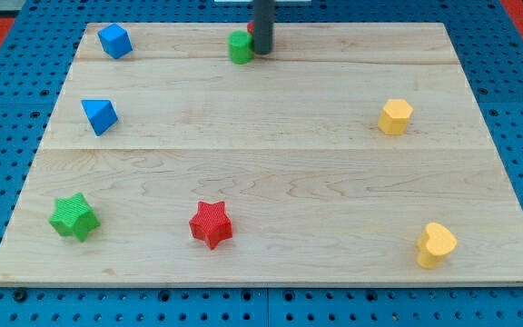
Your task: Push the red circle right beside the green circle
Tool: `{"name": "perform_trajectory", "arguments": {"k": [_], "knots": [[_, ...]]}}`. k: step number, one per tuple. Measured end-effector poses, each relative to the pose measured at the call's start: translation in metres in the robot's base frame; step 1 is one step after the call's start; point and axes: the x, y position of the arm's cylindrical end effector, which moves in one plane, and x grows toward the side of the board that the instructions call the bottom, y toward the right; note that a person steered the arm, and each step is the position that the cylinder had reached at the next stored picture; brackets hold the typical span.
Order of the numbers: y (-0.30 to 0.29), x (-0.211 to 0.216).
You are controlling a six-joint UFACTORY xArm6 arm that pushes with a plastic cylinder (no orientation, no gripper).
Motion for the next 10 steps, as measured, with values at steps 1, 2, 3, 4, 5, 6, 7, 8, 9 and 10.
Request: {"name": "perform_trajectory", "arguments": {"k": [1,2,3,4,5,6,7,8,9,10], "knots": [[-0.070,-0.006],[-0.106,-0.006],[-0.109,-0.003],[-0.049,0.014],[0.045,0.008],[0.080,-0.046],[0.039,-0.050],[-0.010,-0.038],[-0.010,-0.007],[-0.013,-0.001]]}}
